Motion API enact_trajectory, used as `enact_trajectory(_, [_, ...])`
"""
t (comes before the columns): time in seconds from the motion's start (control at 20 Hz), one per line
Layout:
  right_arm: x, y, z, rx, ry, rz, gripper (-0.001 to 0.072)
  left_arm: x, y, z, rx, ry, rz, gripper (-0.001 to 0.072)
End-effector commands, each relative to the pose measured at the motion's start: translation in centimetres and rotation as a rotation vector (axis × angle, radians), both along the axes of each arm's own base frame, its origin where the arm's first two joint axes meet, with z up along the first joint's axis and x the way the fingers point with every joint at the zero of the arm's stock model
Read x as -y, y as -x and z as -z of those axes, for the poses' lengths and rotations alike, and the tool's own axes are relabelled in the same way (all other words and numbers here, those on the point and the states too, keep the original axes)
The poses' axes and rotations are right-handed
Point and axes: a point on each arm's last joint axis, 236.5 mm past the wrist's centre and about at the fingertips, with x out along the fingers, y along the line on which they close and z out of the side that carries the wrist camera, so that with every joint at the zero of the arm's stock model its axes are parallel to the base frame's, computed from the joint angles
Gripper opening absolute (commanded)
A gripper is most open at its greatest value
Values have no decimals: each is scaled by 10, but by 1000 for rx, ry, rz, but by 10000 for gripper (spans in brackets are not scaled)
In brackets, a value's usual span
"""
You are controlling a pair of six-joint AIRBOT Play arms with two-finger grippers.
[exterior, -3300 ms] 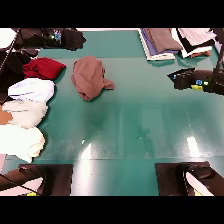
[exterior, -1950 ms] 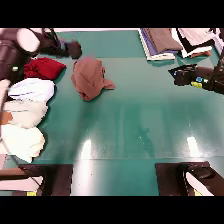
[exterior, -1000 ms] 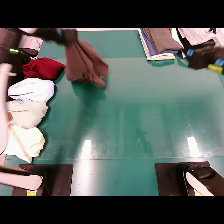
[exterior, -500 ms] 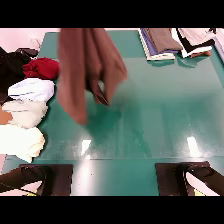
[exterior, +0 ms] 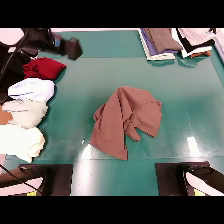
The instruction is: Fold the shirts.
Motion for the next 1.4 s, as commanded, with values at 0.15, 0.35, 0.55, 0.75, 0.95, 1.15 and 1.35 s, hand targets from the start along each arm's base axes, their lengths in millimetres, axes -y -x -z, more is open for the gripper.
enact_trajectory(0.15, [-1,3,9,-39,17,-12,19,-10,69,171,-535,62,13,536])
enact_trajectory(0.35, [-1,4,9,-38,17,-12,19,7,139,232,-707,59,79,536])
enact_trajectory(0.55, [-2,4,9,-39,16,-13,19,28,193,273,-789,32,136,537])
enact_trajectory(0.75, [-2,4,9,-39,16,-14,19,51,229,299,-834,50,173,537])
enact_trajectory(0.95, [-2,5,9,-43,18,-15,20,62,247,306,-848,39,208,532])
enact_trajectory(1.15, [-2,12,29,-118,51,-33,19,51,223,292,-762,-34,211,23])
enact_trajectory(1.35, [25,23,103,-302,91,28,19,2,131,214,-506,-21,66,22])
